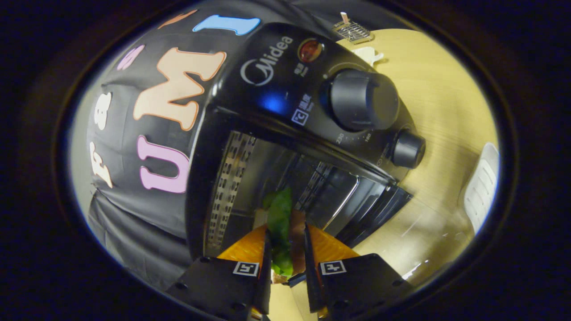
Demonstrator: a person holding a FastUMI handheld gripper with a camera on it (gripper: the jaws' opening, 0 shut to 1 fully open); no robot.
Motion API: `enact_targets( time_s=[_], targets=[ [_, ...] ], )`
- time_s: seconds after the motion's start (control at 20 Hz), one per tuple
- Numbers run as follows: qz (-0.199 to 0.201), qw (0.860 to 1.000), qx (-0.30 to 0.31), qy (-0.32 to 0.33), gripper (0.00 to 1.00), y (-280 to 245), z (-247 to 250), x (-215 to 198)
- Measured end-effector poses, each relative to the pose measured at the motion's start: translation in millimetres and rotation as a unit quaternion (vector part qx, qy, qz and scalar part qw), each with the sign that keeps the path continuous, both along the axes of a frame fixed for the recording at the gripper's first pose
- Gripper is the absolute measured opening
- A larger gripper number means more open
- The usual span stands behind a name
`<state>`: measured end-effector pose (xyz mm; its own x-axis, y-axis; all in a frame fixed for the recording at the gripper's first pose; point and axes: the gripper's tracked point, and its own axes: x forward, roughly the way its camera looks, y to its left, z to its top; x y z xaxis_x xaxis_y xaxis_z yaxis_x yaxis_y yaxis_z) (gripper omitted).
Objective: Open the toaster oven, put the food inside, and close the toaster oven door.
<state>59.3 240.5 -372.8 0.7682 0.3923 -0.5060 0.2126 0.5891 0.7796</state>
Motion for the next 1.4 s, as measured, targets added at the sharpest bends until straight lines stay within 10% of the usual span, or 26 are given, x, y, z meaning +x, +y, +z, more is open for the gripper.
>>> enact_targets(
  time_s=[0.65,0.95,1.4],
  targets=[
    [0.047,0.978,-0.196,-0.058,0.57,-8.1,3.3,6.0],
    [0.061,0.934,-0.333,-0.112,0.85,-26.1,16.3,-0.3],
    [0.073,0.932,-0.327,-0.140,1.00,-30.0,55.8,-27.9]
  ],
)
